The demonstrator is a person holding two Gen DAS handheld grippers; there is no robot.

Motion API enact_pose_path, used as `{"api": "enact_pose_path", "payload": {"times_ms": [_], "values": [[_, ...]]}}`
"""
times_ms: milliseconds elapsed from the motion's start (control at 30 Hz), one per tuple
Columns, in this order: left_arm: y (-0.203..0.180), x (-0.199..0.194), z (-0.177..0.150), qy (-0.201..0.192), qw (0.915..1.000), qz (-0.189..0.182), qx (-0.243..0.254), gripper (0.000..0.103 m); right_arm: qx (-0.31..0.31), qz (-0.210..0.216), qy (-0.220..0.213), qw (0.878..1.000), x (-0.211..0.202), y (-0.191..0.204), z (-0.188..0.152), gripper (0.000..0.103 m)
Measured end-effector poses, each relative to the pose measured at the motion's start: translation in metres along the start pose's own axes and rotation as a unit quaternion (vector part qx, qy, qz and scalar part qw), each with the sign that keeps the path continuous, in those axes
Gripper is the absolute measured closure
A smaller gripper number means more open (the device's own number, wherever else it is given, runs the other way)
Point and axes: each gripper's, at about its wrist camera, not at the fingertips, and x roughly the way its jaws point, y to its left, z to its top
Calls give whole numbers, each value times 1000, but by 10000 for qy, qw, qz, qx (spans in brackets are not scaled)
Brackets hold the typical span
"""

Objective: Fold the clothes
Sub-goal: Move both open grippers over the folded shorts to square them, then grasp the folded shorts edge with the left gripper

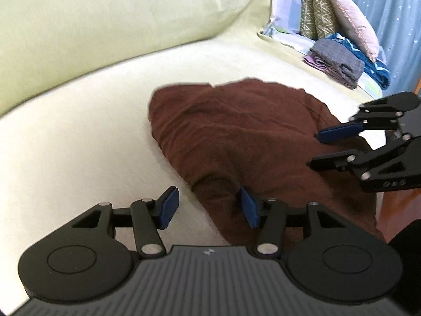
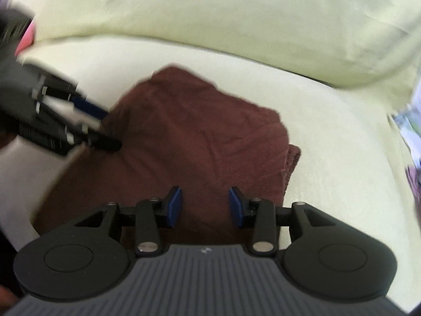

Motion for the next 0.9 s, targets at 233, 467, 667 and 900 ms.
{"api": "enact_pose_path", "payload": {"times_ms": [233,467,667,900], "values": [[-28,-42,15,-523,9984,-181,61,47,190,-166,-308,9992,-63,1,5,63],[-36,4,32,-362,9986,10,385,73,490,-146,-463,9976,-78,-30,-3,55],[-24,42,21,-39,9981,270,544,91,502,48,-512,9974,-66,-46,2,55],[-3,15,32,-331,9994,44,42,82,466,185,-523,9974,-48,-46,7,55]]}}
